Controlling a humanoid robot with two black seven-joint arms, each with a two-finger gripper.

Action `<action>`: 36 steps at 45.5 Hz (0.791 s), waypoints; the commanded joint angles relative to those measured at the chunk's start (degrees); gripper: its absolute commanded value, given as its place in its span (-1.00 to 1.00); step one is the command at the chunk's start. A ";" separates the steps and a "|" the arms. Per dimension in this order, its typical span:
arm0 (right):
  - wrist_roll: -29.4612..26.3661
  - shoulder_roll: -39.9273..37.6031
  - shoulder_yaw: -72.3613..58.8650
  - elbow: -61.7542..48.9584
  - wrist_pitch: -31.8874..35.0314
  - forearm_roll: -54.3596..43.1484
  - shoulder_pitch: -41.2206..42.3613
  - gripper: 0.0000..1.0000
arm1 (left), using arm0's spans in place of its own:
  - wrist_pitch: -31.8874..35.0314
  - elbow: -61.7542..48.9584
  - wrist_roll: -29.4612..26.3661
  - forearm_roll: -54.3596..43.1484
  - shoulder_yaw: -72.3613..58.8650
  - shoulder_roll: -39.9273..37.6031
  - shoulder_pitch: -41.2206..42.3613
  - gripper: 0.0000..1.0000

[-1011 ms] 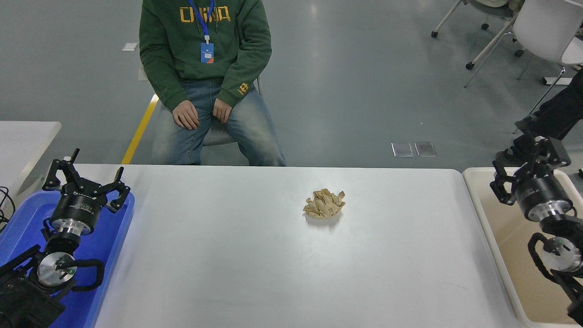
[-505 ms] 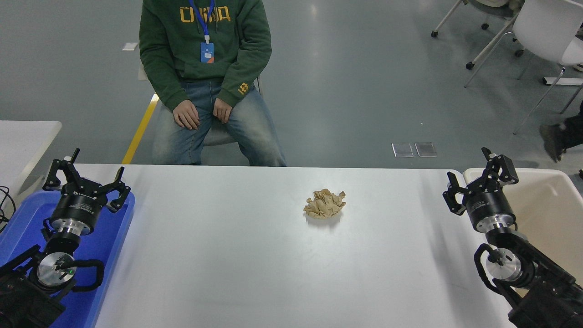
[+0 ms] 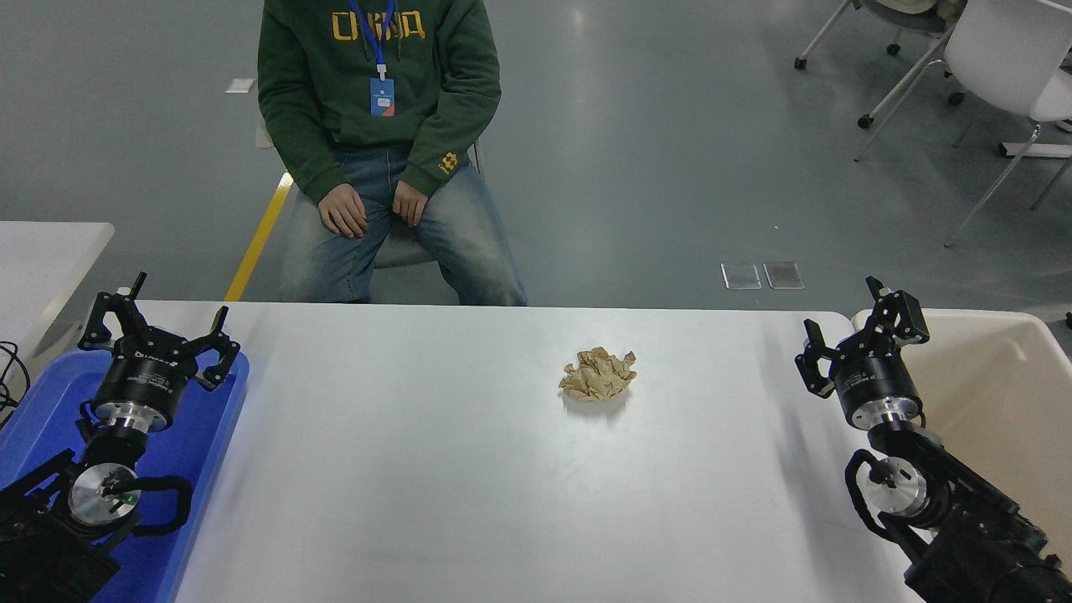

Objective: Clean the table surface

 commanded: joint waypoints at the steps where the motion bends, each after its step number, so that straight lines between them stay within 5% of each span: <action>1: -1.24 -1.16 -0.04 3.67 -0.47 0.23 -0.61 1.00 | 0.08 0.02 0.00 0.00 0.08 -0.04 0.01 1.00; 15: -3.87 -2.92 -0.57 12.80 -6.09 0.05 -0.61 1.00 | 0.08 0.02 0.00 -0.09 0.08 -0.04 -0.08 1.00; 28: -7.74 -16.10 -14.01 25.29 -14.45 -0.91 1.05 1.00 | 0.08 0.11 0.00 -0.09 0.08 -0.04 0.01 1.00; 36: -16.08 -21.90 -18.67 35.47 -16.38 -4.24 3.34 1.00 | 0.08 0.02 0.00 0.00 0.08 -0.04 0.01 1.00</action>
